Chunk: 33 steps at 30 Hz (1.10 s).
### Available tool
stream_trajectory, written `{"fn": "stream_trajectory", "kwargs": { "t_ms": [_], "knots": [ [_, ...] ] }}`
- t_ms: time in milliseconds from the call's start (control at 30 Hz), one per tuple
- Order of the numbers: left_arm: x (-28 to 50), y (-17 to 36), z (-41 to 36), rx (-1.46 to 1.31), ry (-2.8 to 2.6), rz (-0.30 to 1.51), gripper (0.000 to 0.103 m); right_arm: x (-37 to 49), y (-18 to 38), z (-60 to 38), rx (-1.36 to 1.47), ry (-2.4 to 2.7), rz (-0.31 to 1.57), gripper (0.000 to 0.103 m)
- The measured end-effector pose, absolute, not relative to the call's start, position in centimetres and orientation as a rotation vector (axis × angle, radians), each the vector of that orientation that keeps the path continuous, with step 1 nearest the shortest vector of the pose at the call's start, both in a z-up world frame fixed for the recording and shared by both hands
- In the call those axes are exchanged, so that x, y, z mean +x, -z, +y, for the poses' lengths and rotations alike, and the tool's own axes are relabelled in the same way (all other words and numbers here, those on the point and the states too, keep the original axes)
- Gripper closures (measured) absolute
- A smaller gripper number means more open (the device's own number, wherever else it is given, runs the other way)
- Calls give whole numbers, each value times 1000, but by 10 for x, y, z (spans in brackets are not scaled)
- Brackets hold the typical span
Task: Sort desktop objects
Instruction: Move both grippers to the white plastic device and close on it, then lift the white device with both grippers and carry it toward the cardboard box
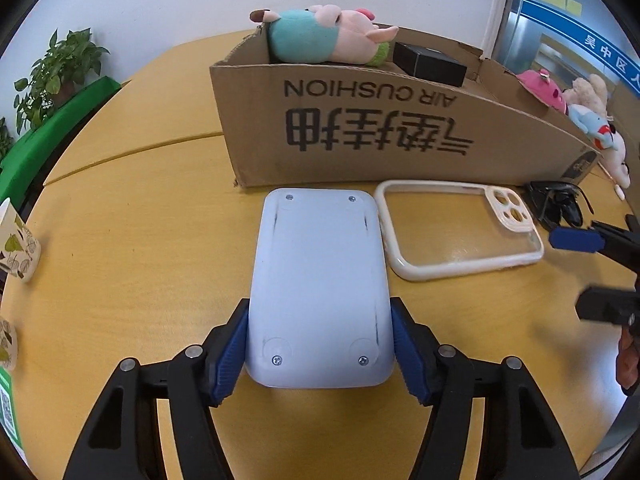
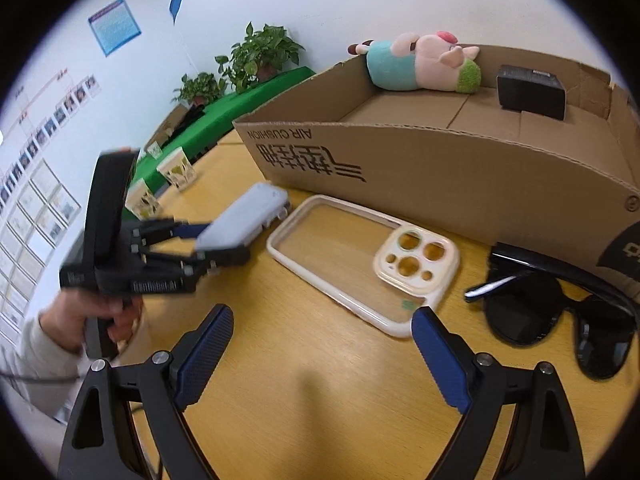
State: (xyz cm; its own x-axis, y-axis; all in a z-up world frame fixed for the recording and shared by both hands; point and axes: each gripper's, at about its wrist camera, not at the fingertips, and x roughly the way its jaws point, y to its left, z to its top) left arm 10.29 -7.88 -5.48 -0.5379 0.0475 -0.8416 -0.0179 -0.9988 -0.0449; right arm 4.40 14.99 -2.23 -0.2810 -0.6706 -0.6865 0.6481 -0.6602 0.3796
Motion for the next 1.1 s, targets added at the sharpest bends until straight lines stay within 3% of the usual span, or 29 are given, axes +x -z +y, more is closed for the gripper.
{"fn": "stream_trajectory", "kwargs": {
  "t_ms": [133,333,533,700,733,767,800,833,933,1100],
  "knots": [
    [119,54,-74,-1459,-2738,-144,40,34,19,131,1106,1944,-169,12],
    [137,34,-58,-1335,-2806,-171,41,24,23,93,1155,1840,-206,13],
    [141,5,-41,-1213,-2859,-90,43,18,26,78,1182,1740,-293,24],
    [138,6,-39,-1247,-2836,-60,44,9,34,83,1270,1700,-353,26],
    [140,7,-41,-1262,-2828,-49,47,9,38,84,1292,1672,-380,26],
    [142,10,-42,-1286,-2817,-41,69,10,43,86,1314,1643,-406,26],
    [145,11,-46,-1297,-2794,-54,77,12,48,87,1338,1602,-438,24],
    [148,15,-48,-1317,-2738,-94,80,13,52,88,1352,1564,-481,24],
    [156,17,-45,-1312,-2769,6,81,17,56,77,1365,1561,-440,27],
    [157,16,-51,-1316,-2758,-46,81,17,55,64,1365,1571,-420,27]
  ]
}}
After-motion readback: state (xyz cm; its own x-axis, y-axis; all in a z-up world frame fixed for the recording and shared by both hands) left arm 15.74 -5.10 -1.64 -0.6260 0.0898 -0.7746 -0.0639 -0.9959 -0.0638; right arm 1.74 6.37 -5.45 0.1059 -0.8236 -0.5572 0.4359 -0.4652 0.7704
